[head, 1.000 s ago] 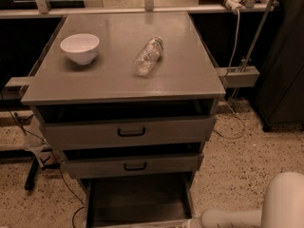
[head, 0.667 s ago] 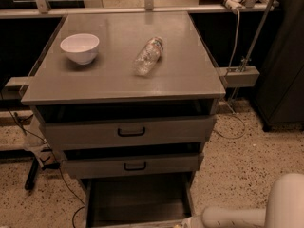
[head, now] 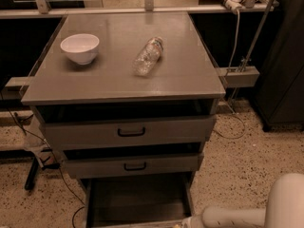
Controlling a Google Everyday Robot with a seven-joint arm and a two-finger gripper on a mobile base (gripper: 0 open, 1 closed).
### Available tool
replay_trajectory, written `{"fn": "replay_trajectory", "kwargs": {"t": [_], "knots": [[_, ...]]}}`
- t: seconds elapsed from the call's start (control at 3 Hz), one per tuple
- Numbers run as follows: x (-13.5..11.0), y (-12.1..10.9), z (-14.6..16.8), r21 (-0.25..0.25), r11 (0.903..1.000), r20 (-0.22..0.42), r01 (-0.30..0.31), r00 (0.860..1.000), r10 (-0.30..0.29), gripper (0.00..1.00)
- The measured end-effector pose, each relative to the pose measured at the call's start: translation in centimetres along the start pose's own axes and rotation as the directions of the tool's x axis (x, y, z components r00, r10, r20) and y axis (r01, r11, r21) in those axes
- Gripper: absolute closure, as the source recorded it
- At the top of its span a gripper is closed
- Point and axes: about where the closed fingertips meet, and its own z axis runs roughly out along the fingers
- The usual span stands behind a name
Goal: Close bottom drawer
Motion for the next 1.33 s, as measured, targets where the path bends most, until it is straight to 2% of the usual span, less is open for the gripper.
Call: {"fn": "replay_trajectory", "kwargs": {"t": [0.67,1.0,1.33], "knots": [[0.0,0.0,0.0,0.0,1.0,0.0,0.0,1.0,0.0,0.04],[0.01,0.01,0.01,0.0,1.0,0.0,0.0,1.0,0.0,0.0],[0.01,0.01,0.01,0.0,1.0,0.0,0.0,1.0,0.0,0.0]]}}
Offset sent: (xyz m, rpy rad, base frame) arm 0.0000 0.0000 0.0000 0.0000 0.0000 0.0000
